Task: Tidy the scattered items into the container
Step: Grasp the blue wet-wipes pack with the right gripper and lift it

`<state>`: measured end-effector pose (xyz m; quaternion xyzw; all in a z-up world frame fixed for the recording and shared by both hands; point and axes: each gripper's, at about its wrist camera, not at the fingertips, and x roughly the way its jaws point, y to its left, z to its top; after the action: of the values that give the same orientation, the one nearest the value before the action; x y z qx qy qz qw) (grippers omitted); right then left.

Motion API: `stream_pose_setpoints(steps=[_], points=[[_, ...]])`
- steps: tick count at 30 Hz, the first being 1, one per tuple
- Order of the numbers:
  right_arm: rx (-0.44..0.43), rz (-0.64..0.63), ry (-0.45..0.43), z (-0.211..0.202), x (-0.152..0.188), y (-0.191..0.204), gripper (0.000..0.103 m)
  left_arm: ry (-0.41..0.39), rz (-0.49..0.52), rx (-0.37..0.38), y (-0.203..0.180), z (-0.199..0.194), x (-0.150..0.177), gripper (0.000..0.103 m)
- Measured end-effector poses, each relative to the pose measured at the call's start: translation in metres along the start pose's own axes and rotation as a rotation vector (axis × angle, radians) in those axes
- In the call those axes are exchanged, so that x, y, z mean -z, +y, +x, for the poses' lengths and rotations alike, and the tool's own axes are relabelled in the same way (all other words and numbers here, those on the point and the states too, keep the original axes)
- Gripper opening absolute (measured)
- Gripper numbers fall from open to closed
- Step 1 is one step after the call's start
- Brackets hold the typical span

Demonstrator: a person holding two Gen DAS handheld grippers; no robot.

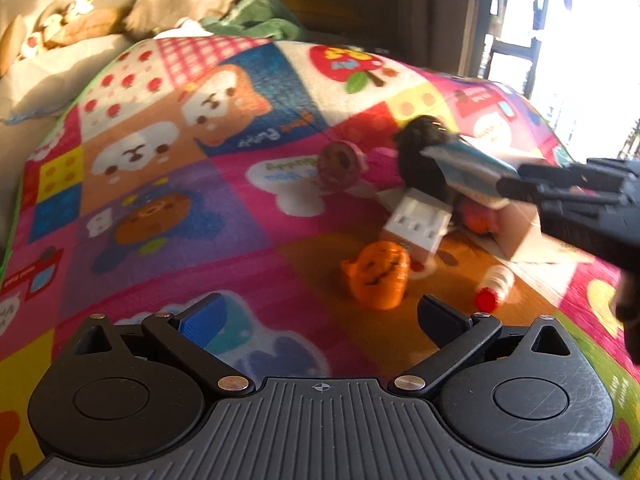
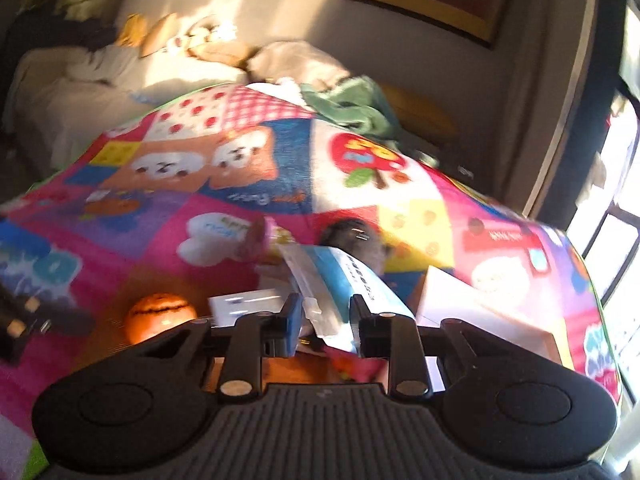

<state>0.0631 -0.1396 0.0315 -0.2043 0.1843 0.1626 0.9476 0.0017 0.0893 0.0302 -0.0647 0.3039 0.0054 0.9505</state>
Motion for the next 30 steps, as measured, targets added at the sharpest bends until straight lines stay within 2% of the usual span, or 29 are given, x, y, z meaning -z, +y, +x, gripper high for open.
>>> stream_pose_setpoints(steps=[1,3,5,7,10,13,18,21,24,26,30], points=[[-0.025,0.013,0.015,0.000,0.000,-0.006,0.025,-0.002,0.010,0.006,-0.003,0.000,0.000,0.103],[-0.130,0.027,0.019,-0.004,0.002,-0.016,0.029,-0.003,0.025,0.017,-0.007,0.000,0.000,0.103],[-0.153,0.003,0.010,-0.010,0.006,-0.018,0.059,0.002,0.034,0.017,-0.010,0.002,0.000,0.103],[-0.103,-0.056,0.000,-0.012,0.011,-0.009,0.067,0.011,0.035,0.015,-0.011,0.006,0.000,0.103],[-0.077,-0.116,0.019,0.001,0.015,0.007,0.068,0.020,0.035,0.008,-0.010,0.012,-0.002,0.103],[-0.093,-0.204,0.039,0.016,0.013,0.021,0.076,0.027,0.051,-0.005,-0.007,0.013,-0.003,0.103],[-0.174,-0.415,0.044,0.003,0.006,0.012,0.077,0.064,0.079,0.030,-0.002,0.014,-0.004,0.103],[-0.161,-0.515,0.102,-0.002,0.010,0.009,0.076,0.077,0.069,0.047,-0.008,0.020,-0.005,0.103],[-0.106,-0.633,0.149,0.005,0.028,0.018,0.075,0.090,0.065,0.072,-0.016,0.028,-0.008,0.103],[-0.098,-0.680,0.133,0.015,0.035,0.024,0.071,0.087,0.087,0.070,-0.022,0.030,-0.009,0.103],[-0.146,-0.699,0.041,0.033,0.031,0.033,0.071,0.080,0.129,0.034,-0.026,0.027,-0.010,0.103]])
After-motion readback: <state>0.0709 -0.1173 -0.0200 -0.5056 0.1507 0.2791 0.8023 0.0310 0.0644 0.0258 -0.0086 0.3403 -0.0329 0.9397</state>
